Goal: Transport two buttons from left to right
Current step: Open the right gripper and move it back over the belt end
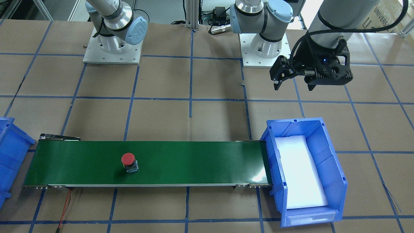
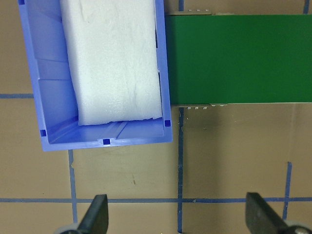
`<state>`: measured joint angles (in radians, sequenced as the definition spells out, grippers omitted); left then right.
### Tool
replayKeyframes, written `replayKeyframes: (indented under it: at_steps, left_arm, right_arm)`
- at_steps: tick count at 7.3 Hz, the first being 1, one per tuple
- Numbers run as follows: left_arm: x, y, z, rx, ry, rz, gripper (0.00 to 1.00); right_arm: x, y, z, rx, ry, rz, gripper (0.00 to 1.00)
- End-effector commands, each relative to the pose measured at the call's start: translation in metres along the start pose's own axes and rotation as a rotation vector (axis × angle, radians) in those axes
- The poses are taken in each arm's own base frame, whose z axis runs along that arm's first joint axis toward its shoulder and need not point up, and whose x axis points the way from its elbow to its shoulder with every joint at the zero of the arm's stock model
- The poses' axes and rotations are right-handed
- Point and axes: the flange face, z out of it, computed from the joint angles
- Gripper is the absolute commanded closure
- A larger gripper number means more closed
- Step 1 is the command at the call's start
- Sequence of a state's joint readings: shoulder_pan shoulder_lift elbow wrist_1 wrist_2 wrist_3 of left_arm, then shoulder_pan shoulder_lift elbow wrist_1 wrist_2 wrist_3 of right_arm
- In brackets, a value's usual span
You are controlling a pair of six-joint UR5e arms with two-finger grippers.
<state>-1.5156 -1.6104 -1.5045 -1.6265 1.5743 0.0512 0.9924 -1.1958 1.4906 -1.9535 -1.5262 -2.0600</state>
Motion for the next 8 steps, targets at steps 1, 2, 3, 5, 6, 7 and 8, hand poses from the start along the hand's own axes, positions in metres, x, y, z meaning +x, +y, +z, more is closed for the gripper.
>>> replayKeyframes:
  at_steps: [1, 2, 3, 5, 6, 7, 8]
  left_arm:
    - [0.001, -0.005, 0.005, 0.0, 0.01, 0.001, 0.0]
    - [0.001, -0.005, 0.005, 0.0, 0.005, 0.001, 0.0]
    - [0.001, -0.004, 0.004, 0.002, 0.003, 0.002, 0.0]
    - [0.001, -0.004, 0.004, 0.001, 0.002, 0.002, 0.0]
    - [0.001, -0.004, 0.004, 0.001, 0.002, 0.002, 0.0]
    - [0.001, -0.003, 0.003, 0.001, 0.0, 0.001, 0.0]
    - [0.0, -0.002, 0.002, 0.003, -0.003, 0.001, 0.0]
  right_arm:
    - [-0.005, -0.115, -0.013, -0.019, 0.003, -0.096, 0.0]
    - [-0.005, -0.136, -0.003, -0.006, -0.011, -0.116, 0.0]
    - [-0.005, -0.143, 0.006, 0.01, -0.003, -0.12, 0.0]
    - [-0.006, -0.205, 0.014, -0.002, 0.038, -0.167, 0.0]
    - [-0.008, -0.221, 0.02, -0.004, 0.055, -0.167, 0.0]
    - [-0.016, -0.246, 0.027, 0.016, 0.039, -0.142, 0.0]
    - [-0.02, -0.27, 0.034, 0.015, 0.035, -0.175, 0.0]
